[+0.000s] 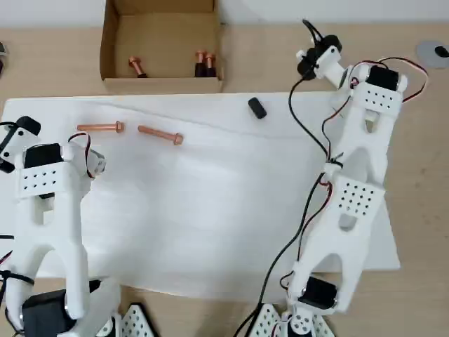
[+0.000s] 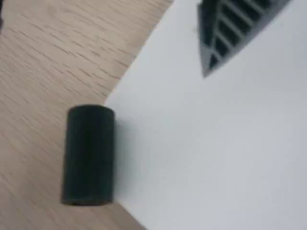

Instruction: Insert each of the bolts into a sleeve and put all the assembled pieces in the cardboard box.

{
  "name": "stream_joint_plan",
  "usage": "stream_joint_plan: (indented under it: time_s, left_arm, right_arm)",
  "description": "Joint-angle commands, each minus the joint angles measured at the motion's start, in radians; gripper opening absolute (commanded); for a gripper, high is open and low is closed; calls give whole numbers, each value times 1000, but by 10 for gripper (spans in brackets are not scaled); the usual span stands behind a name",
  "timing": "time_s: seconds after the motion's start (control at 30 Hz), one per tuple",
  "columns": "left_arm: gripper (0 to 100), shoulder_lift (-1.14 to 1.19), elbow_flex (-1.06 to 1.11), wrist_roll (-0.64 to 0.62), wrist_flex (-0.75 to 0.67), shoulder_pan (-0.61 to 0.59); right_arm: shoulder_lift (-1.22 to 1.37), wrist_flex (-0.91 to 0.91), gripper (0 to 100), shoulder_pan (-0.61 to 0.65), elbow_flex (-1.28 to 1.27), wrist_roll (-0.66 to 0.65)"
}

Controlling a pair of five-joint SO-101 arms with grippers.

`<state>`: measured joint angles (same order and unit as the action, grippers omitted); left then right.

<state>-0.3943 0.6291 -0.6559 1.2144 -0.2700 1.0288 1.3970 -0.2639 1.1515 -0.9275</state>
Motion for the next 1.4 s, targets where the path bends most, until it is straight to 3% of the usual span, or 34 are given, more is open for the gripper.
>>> stream_joint_plan:
  time_s: [0.0, 1.1, 1.37]
  left_arm:
    - [167, -7, -52, 3, 28, -9]
    - [167, -10, -49, 23, 44, -11]
    - [167, -10, -52, 25, 68, -11]
  right_arm:
    - [4, -5, 332, -8, 33, -32]
    - [113, -107, 330, -7, 76, -61]
    - [111, -173, 280, -7, 74, -26]
